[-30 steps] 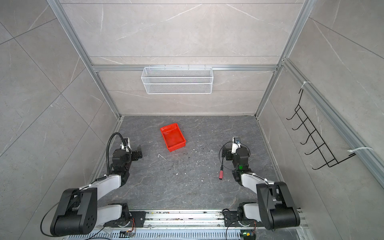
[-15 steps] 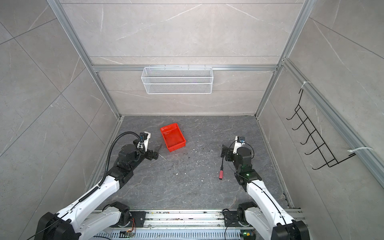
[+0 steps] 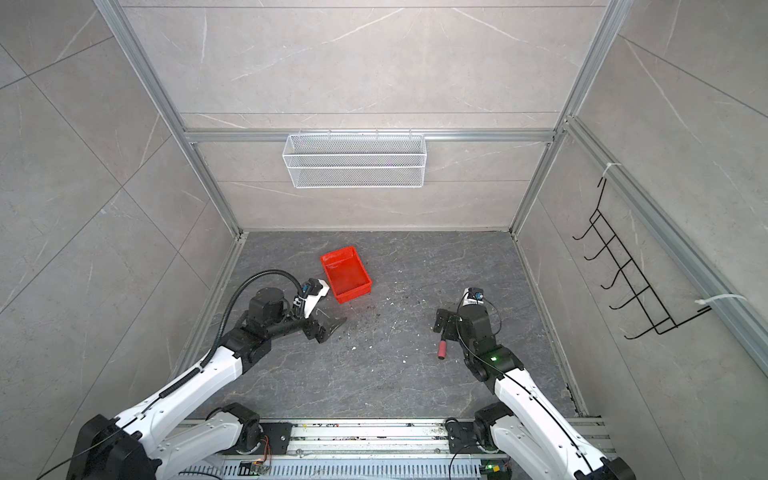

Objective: Put the screwdriver in the bin
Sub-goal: 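Lower the right gripper and close it on the screwdriver's red handle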

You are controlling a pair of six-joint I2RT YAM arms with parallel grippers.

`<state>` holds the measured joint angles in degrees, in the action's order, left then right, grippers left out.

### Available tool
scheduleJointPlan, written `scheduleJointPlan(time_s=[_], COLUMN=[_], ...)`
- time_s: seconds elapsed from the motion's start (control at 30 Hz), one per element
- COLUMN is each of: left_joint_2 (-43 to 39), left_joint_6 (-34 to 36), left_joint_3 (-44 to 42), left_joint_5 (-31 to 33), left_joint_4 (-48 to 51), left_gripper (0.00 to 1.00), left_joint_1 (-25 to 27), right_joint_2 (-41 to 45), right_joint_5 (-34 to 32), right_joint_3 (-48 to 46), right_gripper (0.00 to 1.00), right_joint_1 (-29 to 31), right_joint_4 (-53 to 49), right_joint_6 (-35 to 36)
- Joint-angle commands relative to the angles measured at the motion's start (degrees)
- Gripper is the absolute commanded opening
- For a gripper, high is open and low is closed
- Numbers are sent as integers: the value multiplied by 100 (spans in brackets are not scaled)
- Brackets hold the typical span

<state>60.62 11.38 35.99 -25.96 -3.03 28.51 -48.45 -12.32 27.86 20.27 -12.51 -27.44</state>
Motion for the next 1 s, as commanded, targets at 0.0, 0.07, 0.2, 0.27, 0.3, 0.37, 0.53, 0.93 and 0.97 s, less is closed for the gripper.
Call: scheduleJointPlan(time_s=[0.0, 0.07, 0.2, 0.27, 0.3, 0.37, 0.53, 0.93, 0.97], left_joint_2=[240, 406, 715, 843, 902, 998, 1144, 1111, 1110], left_joint_6=[362, 455, 527, 574, 592, 606, 617, 701, 715], left_joint_3=[185, 188, 206, 236, 245, 273, 325, 251, 266], left_joint_5=[-481, -440, -365, -291, -271, -270, -261, -331, -331], left_joint_4=[-179, -239, -396, -439, -465, -507, -594, -562, -542], left_gripper=[100, 100, 100, 100, 100, 100, 100, 100, 100], left_joint_1=[311, 509, 882, 1050, 1123, 1215, 1386, 1479, 1481], right_joint_2=[-341, -620, -1151, -1414, -1533, -1769, -2138, -2398, -2431], right_joint_5=[-289, -278, -324, -302, -290, -281, -292, -526, -518], right_joint_3=[-55, -1, 159, 228, 246, 288, 302, 98, 95], right_gripper=[99, 99, 99, 99, 99, 99, 99, 72, 70], right_joint_1=[139, 200, 290, 318, 340, 385, 581, 858, 864], right_joint_4=[-365, -437, -601, -637, -647, -656, -638, -626, -621], right_joint_6=[-633, -750, -868, -912, -921, -976, -1165, -1527, -1532])
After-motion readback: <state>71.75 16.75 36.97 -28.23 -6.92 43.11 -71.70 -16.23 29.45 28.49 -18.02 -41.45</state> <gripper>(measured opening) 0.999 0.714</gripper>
